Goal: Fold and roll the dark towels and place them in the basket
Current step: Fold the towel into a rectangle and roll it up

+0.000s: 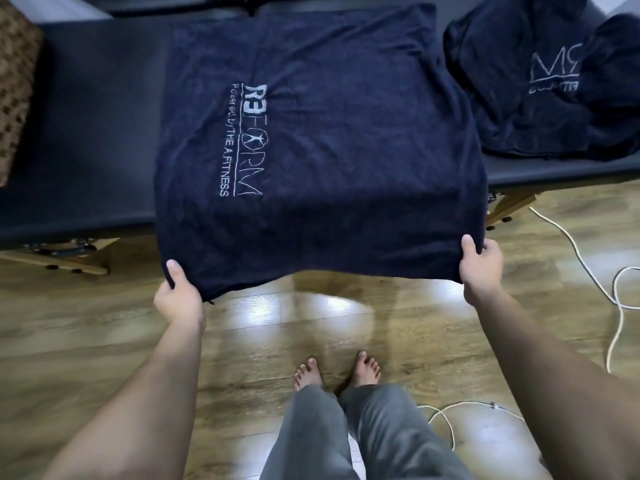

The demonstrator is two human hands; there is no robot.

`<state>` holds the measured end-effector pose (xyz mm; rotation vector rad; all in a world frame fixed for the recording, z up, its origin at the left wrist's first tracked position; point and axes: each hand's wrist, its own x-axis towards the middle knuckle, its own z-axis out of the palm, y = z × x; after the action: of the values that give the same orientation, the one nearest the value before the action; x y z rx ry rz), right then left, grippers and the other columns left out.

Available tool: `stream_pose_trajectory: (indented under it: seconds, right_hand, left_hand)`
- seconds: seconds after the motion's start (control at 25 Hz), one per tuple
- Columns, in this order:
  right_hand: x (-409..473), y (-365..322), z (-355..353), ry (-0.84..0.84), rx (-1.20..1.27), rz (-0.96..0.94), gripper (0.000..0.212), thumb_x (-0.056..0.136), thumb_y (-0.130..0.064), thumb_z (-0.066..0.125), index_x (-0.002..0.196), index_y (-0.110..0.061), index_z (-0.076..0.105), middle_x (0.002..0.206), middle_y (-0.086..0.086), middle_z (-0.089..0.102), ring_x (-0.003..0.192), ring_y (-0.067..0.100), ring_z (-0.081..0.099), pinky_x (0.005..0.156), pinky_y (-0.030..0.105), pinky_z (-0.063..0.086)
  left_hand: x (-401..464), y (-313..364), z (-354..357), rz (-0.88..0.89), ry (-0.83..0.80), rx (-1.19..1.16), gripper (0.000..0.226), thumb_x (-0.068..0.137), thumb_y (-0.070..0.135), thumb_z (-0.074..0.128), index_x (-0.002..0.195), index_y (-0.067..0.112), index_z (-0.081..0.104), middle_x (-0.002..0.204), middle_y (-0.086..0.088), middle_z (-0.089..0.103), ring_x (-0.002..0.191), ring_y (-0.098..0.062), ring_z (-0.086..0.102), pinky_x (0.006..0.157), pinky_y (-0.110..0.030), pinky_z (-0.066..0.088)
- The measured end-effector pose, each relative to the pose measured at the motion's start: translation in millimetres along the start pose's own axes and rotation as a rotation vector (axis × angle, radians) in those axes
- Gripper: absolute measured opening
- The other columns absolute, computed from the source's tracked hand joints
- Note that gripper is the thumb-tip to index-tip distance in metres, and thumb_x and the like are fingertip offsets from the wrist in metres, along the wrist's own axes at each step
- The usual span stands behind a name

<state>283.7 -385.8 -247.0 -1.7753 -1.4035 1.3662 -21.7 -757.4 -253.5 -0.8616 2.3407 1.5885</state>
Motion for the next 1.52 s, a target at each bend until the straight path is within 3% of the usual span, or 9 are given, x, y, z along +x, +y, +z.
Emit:
stream_pose_trajectory:
  seconds: [0.24, 0.36, 0.48, 0.6, 0.68, 0.76, 0.88, 1.32, 1.52]
  right_hand:
    - [-41, -55, -18, -0.009, 0.180, -0.002, 0.033, 0.101, -0.018, 0.057, 0.133, -0.015, 0.049, 0.126, 0.009, 0.064, 0.102, 0.015, 0.064, 0.097, 0.035, 0.053]
    - [-62, -93, -24, -0.031, 0.285, -0.026, 0.036, 0.100, -0.016, 0.056, 0.134, -0.028, 0.051, 0.125, 0.001, 0.063, 0.108, 0.015, 0.065, 0.100, 0.036, 0.053]
    - [-67, -129, -34, -0.039, 0.317, -0.037, 0.030, 0.094, -0.023, 0.059, 0.113, -0.046, 0.065, 0.123, -0.007, 0.065, 0.107, 0.019, 0.067, 0.097, 0.044, 0.055]
    - [-69, -158, -45, -0.094, 0.424, 0.018, 0.022, 0.097, -0.020, 0.059, 0.093, -0.031, 0.077, 0.107, 0.001, 0.075, 0.090, 0.021, 0.070, 0.075, 0.043, 0.060]
    - [-71, -175, -51, -0.107, 0.565, 0.083, 0.015, 0.095, -0.015, 0.065, 0.100, -0.020, 0.078, 0.097, 0.003, 0.077, 0.079, 0.020, 0.071, 0.064, 0.034, 0.058]
    - [-74, -186, -56, -0.119, 0.703, 0.121, 0.022, 0.091, -0.009, 0.070, 0.112, -0.008, 0.075, 0.091, 0.006, 0.077, 0.073, 0.019, 0.072, 0.062, 0.032, 0.058]
    - [-74, -199, -61, -0.094, 0.817, 0.161, 0.018, 0.089, -0.005, 0.071, 0.107, -0.006, 0.074, 0.095, 0.012, 0.076, 0.075, 0.025, 0.074, 0.062, 0.037, 0.061]
    - [-26, -235, -53, -0.141, 1.029, 0.192, 0.005, 0.097, -0.007, 0.061, 0.099, -0.005, 0.065, 0.097, 0.013, 0.070, 0.087, 0.025, 0.071, 0.060, 0.040, 0.062]
    - [17, -265, -30, -0.199, 1.013, 0.207, 0.008, 0.100, -0.010, 0.056, 0.097, -0.008, 0.063, 0.073, 0.006, 0.076, 0.089, 0.024, 0.069, 0.062, 0.038, 0.061]
  left_hand:
    - [-28, 65, -22, 0.018, -0.016, -0.139, 0.049, 0.099, 0.060, 0.045, 0.073, 0.019, 0.050, 0.073, 0.007, 0.052, 0.071, -0.018, 0.046, 0.072, -0.030, 0.043]
    - [-39, 102, -30, 0.027, -0.039, -0.251, 0.028, 0.100, 0.046, 0.055, 0.095, 0.018, 0.058, 0.094, 0.005, 0.062, 0.083, -0.014, 0.057, 0.083, -0.025, 0.050]
    - [-35, 136, -41, 0.013, -0.056, -0.427, 0.006, 0.095, 0.030, 0.064, 0.098, 0.025, 0.063, 0.111, 0.003, 0.069, 0.103, -0.016, 0.068, 0.099, -0.033, 0.055]
    - [-41, 169, -58, -0.029, -0.154, -0.552, 0.013, 0.095, 0.023, 0.058, 0.099, 0.030, 0.069, 0.115, 0.001, 0.071, 0.101, -0.021, 0.070, 0.085, -0.037, 0.060]
    - [-47, 188, -64, -0.081, -0.247, -0.657, 0.018, 0.101, 0.020, 0.053, 0.101, 0.028, 0.070, 0.112, -0.003, 0.072, 0.089, -0.023, 0.070, 0.067, -0.030, 0.058]
    - [-53, 203, -65, -0.138, -0.293, -0.739, 0.017, 0.102, 0.020, 0.055, 0.101, 0.024, 0.071, 0.111, -0.006, 0.071, 0.089, -0.025, 0.070, 0.073, -0.034, 0.059]
    - [-55, 220, -70, -0.165, -0.321, -0.774, 0.018, 0.103, 0.021, 0.053, 0.098, 0.025, 0.070, 0.108, -0.004, 0.069, 0.087, -0.018, 0.069, 0.090, -0.037, 0.054]
    - [-21, 277, -37, -0.159, -0.363, -0.874, 0.028, 0.105, 0.017, 0.041, 0.120, 0.025, 0.063, 0.112, 0.002, 0.071, 0.073, -0.007, 0.076, 0.080, -0.034, 0.052]
    - [-4, 306, 4, -0.169, -0.331, -0.870, 0.021, 0.104, 0.017, 0.042, 0.105, 0.026, 0.061, 0.102, 0.005, 0.071, 0.070, -0.007, 0.075, 0.076, -0.033, 0.051]
